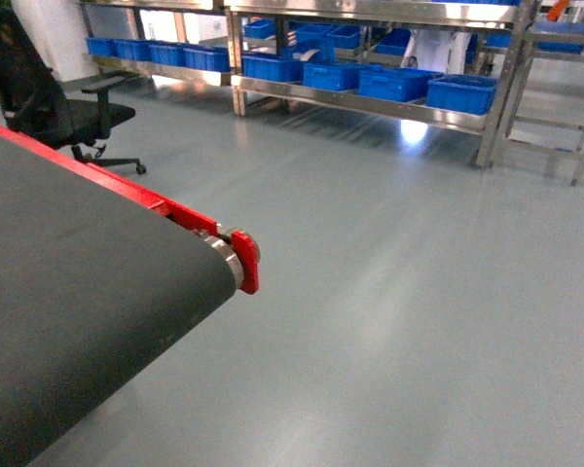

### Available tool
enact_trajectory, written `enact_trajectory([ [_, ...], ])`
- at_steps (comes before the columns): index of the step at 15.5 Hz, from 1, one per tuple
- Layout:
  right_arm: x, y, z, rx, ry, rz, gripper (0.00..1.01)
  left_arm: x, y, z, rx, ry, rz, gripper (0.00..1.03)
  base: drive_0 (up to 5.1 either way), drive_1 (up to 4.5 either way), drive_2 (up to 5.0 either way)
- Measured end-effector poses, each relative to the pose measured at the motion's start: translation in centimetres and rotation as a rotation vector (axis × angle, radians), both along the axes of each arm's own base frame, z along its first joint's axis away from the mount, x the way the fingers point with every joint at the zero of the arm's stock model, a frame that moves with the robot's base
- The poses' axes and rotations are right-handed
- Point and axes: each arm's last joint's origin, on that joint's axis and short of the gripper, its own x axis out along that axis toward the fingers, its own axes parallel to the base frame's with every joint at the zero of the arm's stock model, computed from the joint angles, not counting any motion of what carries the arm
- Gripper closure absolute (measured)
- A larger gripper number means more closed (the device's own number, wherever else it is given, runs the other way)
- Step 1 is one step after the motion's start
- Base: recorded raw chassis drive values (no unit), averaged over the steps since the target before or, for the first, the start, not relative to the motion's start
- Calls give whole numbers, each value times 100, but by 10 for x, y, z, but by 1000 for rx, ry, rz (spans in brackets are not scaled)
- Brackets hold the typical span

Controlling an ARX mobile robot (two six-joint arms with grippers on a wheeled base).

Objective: Sort blue parts and orange caps into right shelf containers

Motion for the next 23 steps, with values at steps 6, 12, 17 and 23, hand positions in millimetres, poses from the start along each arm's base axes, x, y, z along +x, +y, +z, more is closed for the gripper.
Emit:
enact_trajectory([
  [6, 0, 0, 0, 0, 0, 0, 61, 0, 0, 0, 0, 0, 0, 60, -158, -158, -158],
  [12, 0, 0, 0, 0, 0, 0, 61, 0, 0, 0, 0, 0, 0, 60, -150, -150, -150],
  [17, 0, 0, 0, 0, 0, 0, 61, 0, 0, 0, 0, 0, 0, 60, -166, -166, -166],
  [23, 0, 0, 0, 0, 0, 0, 61, 0, 0, 0, 0, 0, 0, 60, -165, -165, -165],
])
